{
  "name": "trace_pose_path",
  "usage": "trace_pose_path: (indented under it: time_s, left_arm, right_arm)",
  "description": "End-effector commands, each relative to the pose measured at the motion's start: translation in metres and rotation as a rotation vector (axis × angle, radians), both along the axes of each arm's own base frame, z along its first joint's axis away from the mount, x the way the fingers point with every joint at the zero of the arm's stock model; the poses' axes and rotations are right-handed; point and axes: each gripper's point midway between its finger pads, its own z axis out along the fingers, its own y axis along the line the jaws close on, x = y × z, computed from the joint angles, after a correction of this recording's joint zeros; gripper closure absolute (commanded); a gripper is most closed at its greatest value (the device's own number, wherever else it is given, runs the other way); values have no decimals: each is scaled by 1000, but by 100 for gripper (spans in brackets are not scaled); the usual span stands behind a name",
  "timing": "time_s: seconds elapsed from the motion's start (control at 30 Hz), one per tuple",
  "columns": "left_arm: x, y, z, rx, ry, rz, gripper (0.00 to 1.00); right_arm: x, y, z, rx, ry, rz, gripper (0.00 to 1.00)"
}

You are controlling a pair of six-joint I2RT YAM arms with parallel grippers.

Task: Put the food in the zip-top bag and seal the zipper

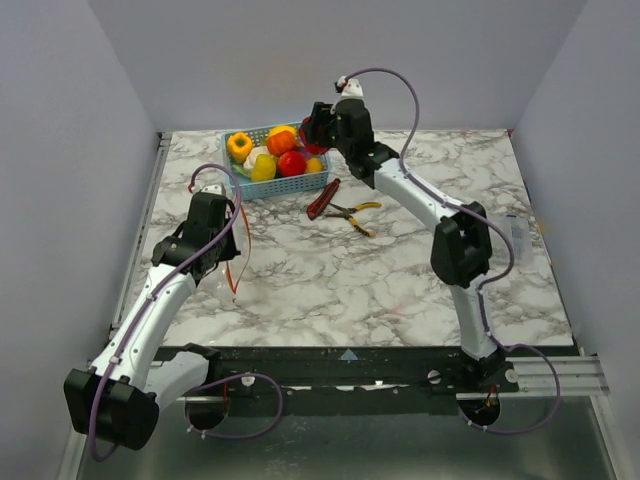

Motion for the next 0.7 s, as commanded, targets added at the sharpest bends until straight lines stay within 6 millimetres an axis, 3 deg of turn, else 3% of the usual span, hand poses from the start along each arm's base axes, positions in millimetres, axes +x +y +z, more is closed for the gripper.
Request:
trace_pose_path:
  time_s: [0.0, 0.17, 0.27, 0.37, 0.67]
  left_arm:
    - [1, -9, 2, -52, -17, -61, 100]
    - [3, -17, 3, -90, -26, -103, 100]
    - [2, -36, 2, -175, -1, -159, 100]
    - [1, -48, -3, -230, 33, -189, 100]
    - [8, -56, 0, -274, 14, -221, 100]
  right_arm:
    - [-58, 18, 23, 200, 90, 164, 99]
    - [-140, 44, 32, 415, 189, 413, 99]
    - [-190, 61, 28, 477, 254, 509, 99]
    - [-234, 71, 37, 610, 287, 608, 99]
    - [-287, 78, 41, 881, 409, 684, 99]
